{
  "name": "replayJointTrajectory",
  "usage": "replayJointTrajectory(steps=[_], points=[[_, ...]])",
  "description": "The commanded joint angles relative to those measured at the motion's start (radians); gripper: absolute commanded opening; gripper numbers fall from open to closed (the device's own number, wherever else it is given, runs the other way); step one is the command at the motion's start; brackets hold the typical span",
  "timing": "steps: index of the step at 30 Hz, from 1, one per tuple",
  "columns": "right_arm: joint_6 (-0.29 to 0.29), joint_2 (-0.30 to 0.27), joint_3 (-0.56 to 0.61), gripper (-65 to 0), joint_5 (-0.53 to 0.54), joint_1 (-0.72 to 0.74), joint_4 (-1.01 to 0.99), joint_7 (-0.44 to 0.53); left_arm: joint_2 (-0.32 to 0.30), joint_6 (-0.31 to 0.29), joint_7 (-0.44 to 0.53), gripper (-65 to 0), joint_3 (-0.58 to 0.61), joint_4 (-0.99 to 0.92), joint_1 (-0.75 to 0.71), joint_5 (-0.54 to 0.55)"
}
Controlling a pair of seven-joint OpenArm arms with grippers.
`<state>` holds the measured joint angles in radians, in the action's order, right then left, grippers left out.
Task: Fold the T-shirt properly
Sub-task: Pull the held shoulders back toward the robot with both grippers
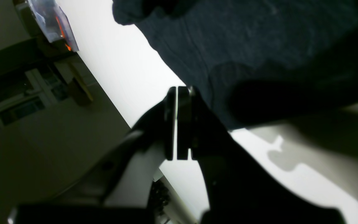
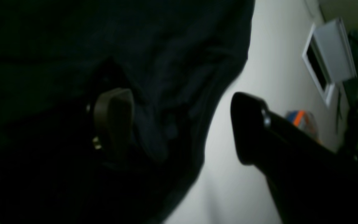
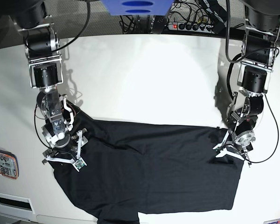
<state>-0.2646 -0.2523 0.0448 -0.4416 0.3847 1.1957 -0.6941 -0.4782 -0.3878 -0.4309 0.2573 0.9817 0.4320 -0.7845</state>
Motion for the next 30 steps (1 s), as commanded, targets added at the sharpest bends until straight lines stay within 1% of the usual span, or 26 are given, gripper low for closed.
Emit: replayJointTrajectory(steps=[1, 2, 5, 8, 12, 14, 17, 18, 20, 23, 25, 27, 30], points=[[0.014, -0.009, -0.009, -18.3, 0.002, 0.044, 0.062, 0.020, -0.009, 0.019, -0.004, -65.0, -0.026, 0.021, 0.032, 0.012], [0.014, -0.009, -0.009, -18.3, 0.007, 0.043, 0.086, 0.014, -0.001, 0.019, -0.004, -65.0, -0.043, 0.021, 0.032, 0.043], [0.015, 0.026, -0.020, -18.3, 0.082, 0.043, 0.160, -0.009, 0.039, 0.019, -0.004, -65.0, -0.120, 0.021, 0.035, 0.182], [0.015, 0.040, -0.118, -18.3, 0.149, 0.038, 0.183, -0.028, 0.060, 0.019, -0.004, -65.0, -0.211, 0.021, 0.038, 0.357], [0.015, 0.069, -0.245, -18.4, 0.214, -0.020, 0.183, -0.023, 0.083, 0.019, -0.004, -65.0, -0.321, 0.033, 0.035, 0.626], [0.015, 0.072, -0.280, -18.4, 0.229, -0.043, 0.174, -0.019, 0.097, 0.019, -0.004, -65.0, -0.355, 0.033, 0.031, 0.741], [0.015, 0.072, -0.283, -18.4, 0.246, -0.072, 0.169, -0.019, 0.097, 0.019, -0.006, -65.0, -0.365, 0.032, 0.028, 0.845], [0.015, 0.072, -0.283, -18.4, 0.246, -0.082, 0.160, -0.019, 0.097, 0.019, -0.006, -65.0, -0.364, 0.032, 0.026, 0.865], [0.015, 0.069, -0.283, -18.4, 0.247, -0.089, 0.132, -0.016, 0.097, 0.019, -0.006, -65.0, -0.364, 0.032, 0.026, 0.865], [0.015, 0.067, -0.283, -18.4, 0.247, -0.092, 0.079, 0.020, 0.097, 0.019, -0.006, -64.5, -0.364, 0.029, 0.026, 0.867], [0.015, 0.067, -0.285, -18.4, 0.247, -0.092, 0.043, 0.038, 0.097, 0.017, -0.006, -56.8, -0.364, 0.029, 0.026, 0.867], [0.015, 0.067, -0.286, -18.4, 0.247, -0.094, 0.005, 0.055, 0.097, 0.017, -0.006, -51.1, -0.362, 0.027, 0.026, 0.865], [0.015, 0.069, -0.286, -18.4, 0.247, -0.094, -0.038, 0.081, 0.097, 0.016, -0.007, -48.0, -0.362, 0.027, 0.015, 0.865]])
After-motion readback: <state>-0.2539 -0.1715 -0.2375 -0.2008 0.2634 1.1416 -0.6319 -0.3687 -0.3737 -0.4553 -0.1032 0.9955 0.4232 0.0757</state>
